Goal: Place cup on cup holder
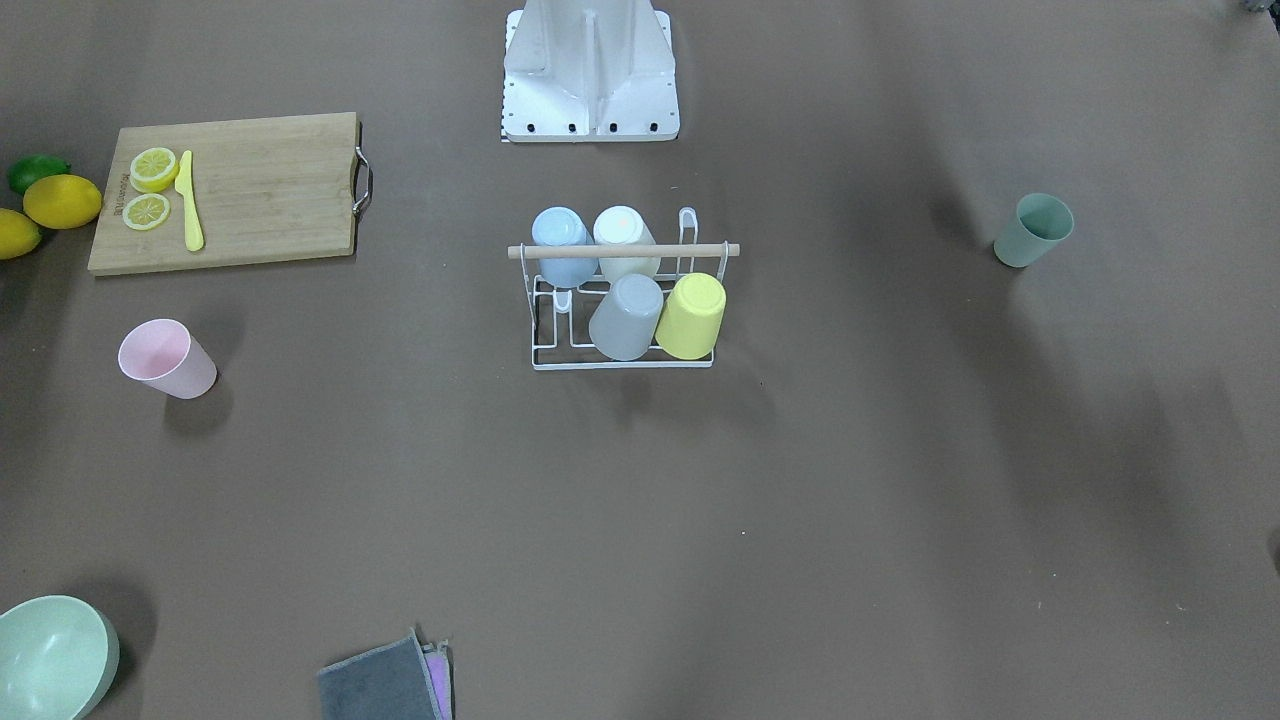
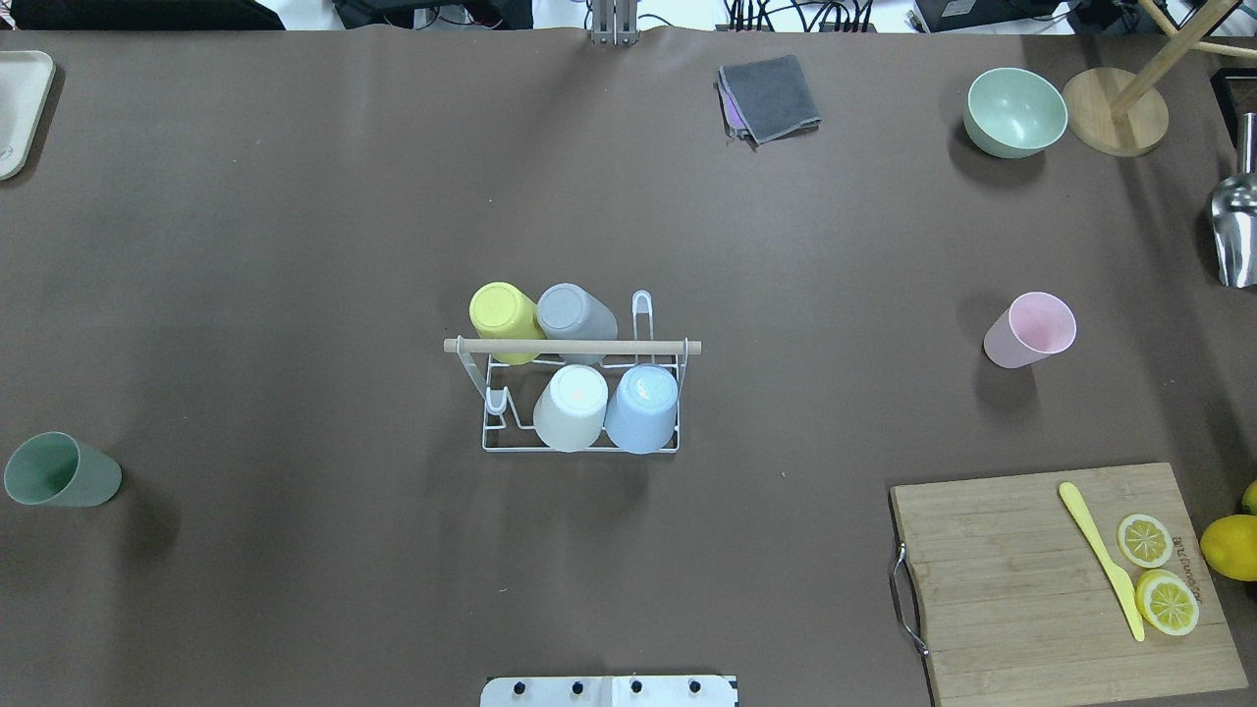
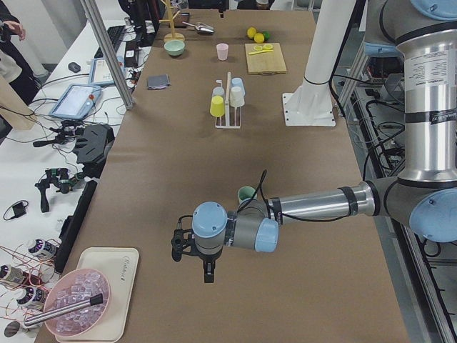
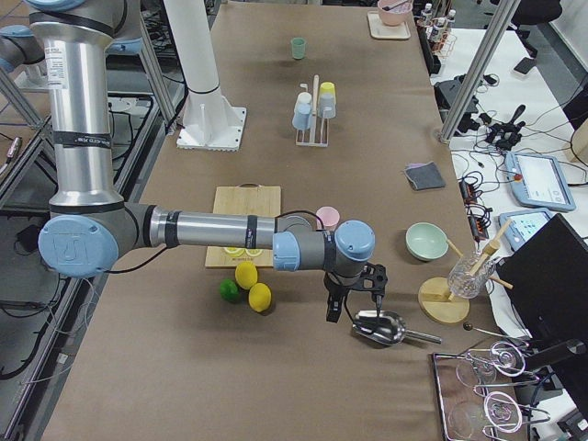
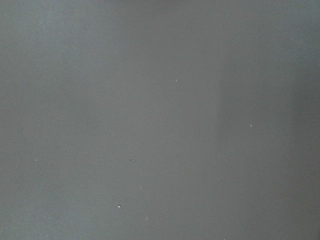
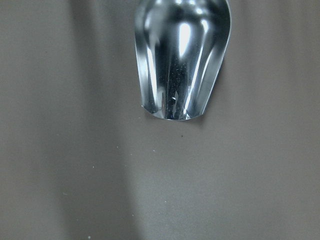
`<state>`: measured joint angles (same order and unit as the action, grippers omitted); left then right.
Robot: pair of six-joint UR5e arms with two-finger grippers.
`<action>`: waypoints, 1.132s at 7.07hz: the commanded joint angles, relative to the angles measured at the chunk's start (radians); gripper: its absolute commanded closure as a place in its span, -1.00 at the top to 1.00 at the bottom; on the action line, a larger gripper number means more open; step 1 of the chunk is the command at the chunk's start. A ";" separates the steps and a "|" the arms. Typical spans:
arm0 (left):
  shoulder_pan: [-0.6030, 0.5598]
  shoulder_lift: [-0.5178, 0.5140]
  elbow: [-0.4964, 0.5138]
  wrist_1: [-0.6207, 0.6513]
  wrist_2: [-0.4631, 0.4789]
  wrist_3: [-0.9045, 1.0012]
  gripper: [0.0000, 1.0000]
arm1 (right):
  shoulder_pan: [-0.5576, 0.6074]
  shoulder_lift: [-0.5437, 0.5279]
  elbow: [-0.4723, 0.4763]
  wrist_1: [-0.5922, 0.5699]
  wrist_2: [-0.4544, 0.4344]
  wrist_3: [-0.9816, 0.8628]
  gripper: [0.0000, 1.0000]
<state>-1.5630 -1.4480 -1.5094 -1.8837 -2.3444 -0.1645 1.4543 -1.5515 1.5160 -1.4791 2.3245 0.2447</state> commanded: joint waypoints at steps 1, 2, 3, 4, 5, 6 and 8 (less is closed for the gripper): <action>0.000 -0.002 -0.002 -0.005 -0.003 -0.003 0.96 | -0.015 0.028 0.001 -0.012 0.001 0.004 0.98; 0.000 -0.003 0.000 -0.006 -0.003 -0.001 0.95 | -0.031 0.054 0.001 -0.013 0.001 0.045 0.97; 0.000 -0.003 0.002 -0.006 -0.001 0.003 0.95 | -0.058 0.092 -0.002 -0.029 0.007 0.103 0.97; 0.000 -0.003 0.003 -0.006 -0.001 0.006 0.95 | -0.072 0.155 0.006 -0.114 0.030 0.135 0.96; 0.000 -0.003 0.005 -0.006 -0.001 0.005 0.95 | -0.072 0.219 0.007 -0.216 0.035 0.136 0.94; 0.000 -0.003 0.003 -0.006 -0.001 0.000 0.95 | -0.090 0.241 0.004 -0.248 0.035 0.134 0.92; 0.000 -0.003 0.003 -0.006 -0.001 0.000 0.95 | -0.127 0.281 0.004 -0.245 0.039 0.133 0.89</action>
<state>-1.5631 -1.4511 -1.5068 -1.8899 -2.3455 -0.1641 1.3490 -1.3020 1.5186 -1.7149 2.3605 0.3779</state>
